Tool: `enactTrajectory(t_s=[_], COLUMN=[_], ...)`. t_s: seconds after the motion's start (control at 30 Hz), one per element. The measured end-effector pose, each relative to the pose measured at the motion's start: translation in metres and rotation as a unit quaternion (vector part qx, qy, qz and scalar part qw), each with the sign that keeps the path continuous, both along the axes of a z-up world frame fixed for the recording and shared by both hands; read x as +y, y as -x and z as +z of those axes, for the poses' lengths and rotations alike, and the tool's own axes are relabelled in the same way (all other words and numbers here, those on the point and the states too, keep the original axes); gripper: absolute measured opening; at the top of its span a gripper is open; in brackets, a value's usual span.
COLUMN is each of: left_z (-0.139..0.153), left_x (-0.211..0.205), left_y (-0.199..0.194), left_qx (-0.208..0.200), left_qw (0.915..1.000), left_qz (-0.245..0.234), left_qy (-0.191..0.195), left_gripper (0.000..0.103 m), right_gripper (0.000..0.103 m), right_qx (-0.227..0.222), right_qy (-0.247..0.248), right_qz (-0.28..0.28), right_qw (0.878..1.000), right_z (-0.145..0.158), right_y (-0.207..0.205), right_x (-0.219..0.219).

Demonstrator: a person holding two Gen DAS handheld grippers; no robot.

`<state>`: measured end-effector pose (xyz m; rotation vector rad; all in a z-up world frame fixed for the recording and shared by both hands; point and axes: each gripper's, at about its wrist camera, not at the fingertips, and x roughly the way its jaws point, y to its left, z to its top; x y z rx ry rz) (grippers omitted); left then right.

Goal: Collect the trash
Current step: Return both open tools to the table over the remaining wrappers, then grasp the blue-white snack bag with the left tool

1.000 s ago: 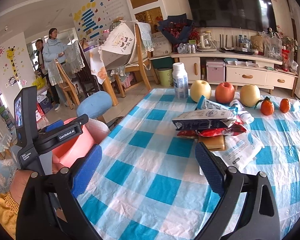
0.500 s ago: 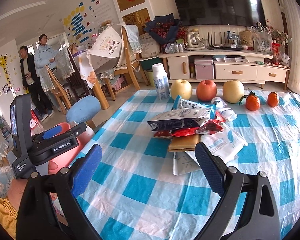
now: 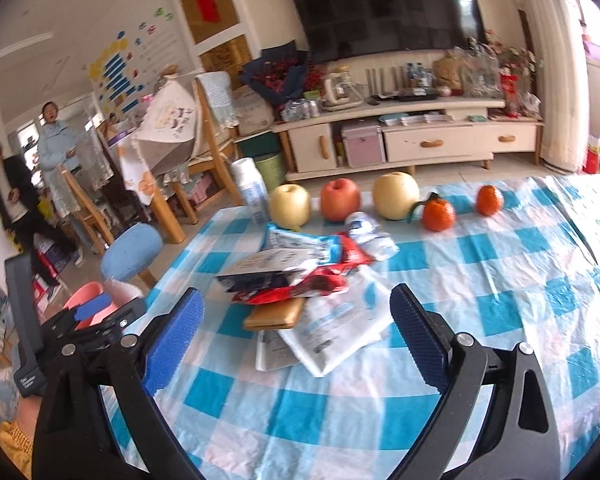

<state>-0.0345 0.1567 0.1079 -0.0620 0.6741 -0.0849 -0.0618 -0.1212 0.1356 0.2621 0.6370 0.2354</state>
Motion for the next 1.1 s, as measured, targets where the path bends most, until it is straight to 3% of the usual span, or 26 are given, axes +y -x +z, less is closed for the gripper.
enactTrajectory(t_s=[0.13, 0.23, 0.47, 0.6, 0.8, 1.0, 1.1], left_z=[-0.006, -0.01, -0.015, -0.011, -0.009, -0.021, -0.035], left_x=[-0.015, -0.021, -0.026, -0.031, -0.051, -0.079, -0.094], left_y=[-0.009, -0.017, -0.052, -0.077, -0.125, -0.165, -0.18], left_qx=[0.015, 0.03, 0.038, 0.013, -0.001, 0.02, 0.052], left_qw=[0.9997, 0.9982, 0.9949, 0.9967, 0.9984, 0.996, 0.9948], left_qz=[-0.02, -0.035, -0.029, -0.008, -0.016, -0.049, -0.062], left_qy=[0.007, 0.04, 0.089, 0.079, 0.055, 0.072, 0.062], left_gripper=[0.09, 0.09, 0.09, 0.09, 0.09, 0.089, 0.089], right_gripper=[0.095, 0.095, 0.095, 0.094, 0.094, 0.094, 0.093], right_qx=[0.027, 0.045, 0.073, 0.068, 0.056, 0.062, 0.074], right_qy=[-0.027, -0.044, -0.021, 0.008, 0.01, -0.006, -0.02], right_qz=[-0.025, -0.029, -0.019, -0.015, -0.008, -0.011, -0.009], right_qw=[0.999, 0.998, 0.997, 0.998, 0.998, 0.998, 0.997], right_z=[-0.014, -0.028, -0.061, -0.072, -0.077, -0.086, -0.096], right_y=[-0.012, -0.022, -0.051, -0.065, -0.084, -0.109, -0.122], right_x=[-0.032, -0.044, -0.037, -0.028, -0.028, -0.042, -0.048])
